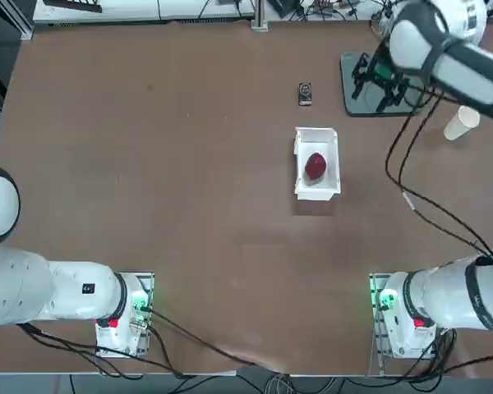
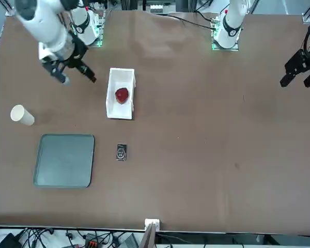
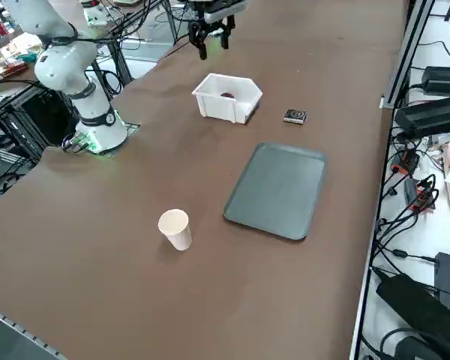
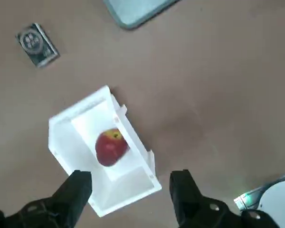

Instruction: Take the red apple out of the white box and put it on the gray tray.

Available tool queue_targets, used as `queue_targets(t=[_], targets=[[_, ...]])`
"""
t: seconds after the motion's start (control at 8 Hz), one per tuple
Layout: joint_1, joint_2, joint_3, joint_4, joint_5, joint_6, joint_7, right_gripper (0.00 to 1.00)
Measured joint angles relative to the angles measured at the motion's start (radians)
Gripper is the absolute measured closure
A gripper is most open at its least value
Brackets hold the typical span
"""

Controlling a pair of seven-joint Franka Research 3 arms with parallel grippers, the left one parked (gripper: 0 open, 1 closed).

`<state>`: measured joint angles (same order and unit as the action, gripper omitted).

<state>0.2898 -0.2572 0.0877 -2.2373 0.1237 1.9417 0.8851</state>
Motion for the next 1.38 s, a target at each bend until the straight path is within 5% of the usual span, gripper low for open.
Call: queue_targets(t=[0.5,1.38], targets=[[0.085,-0.053,0.004,-0.148,0.0,0.115,0.052,0.0],[0.092,-0.053,0.064,-0.258,0.0,0.264,0.069,0.0]])
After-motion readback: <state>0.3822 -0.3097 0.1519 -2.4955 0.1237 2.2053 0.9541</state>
